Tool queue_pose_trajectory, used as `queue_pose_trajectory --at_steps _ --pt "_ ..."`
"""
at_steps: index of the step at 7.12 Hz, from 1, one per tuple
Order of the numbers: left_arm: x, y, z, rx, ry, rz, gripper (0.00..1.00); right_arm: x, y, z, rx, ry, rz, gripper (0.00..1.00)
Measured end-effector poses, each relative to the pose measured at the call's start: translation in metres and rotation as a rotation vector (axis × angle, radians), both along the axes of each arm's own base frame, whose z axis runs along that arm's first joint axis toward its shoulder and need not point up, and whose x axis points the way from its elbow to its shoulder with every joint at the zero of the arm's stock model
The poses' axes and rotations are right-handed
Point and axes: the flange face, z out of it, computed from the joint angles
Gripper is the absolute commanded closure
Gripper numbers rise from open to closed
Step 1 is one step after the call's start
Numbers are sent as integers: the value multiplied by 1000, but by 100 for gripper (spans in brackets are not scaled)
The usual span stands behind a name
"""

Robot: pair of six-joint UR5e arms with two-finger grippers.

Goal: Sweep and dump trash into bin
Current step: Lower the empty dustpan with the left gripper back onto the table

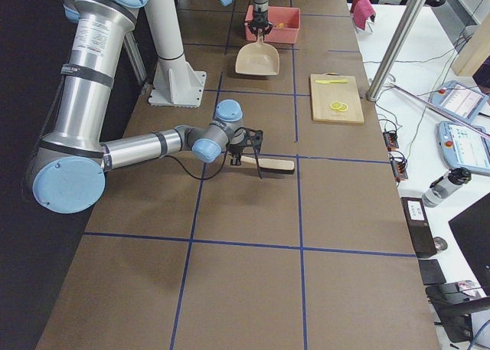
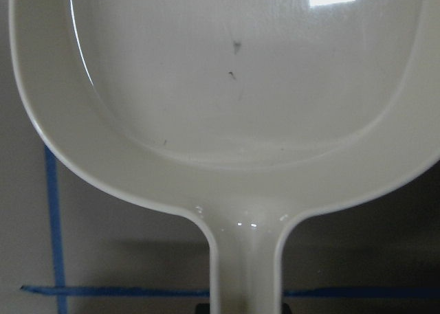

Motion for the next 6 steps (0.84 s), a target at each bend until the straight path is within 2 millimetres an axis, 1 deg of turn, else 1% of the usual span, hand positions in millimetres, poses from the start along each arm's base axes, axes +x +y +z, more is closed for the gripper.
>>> queue_pose_trajectory --at_steps 1,2,3,5,6 --pt "22 7 -6 8 -10 -12 94 0 0 2 -2 2 0 100" --pt "36 12 -8 7 -16 -16 92 -1 -1 3 -3 3 0 100" --pt "44 13 -9 4 -19 -20 90 -1 -1 3 -3 2 0 100" --pt "53 11 -12 -3 -13 -33 73 -2 -2 3 -2 0 0 100" --pt "55 10 -13 -3 -7 -37 52 -3 -2 2 -1 0 0 100"
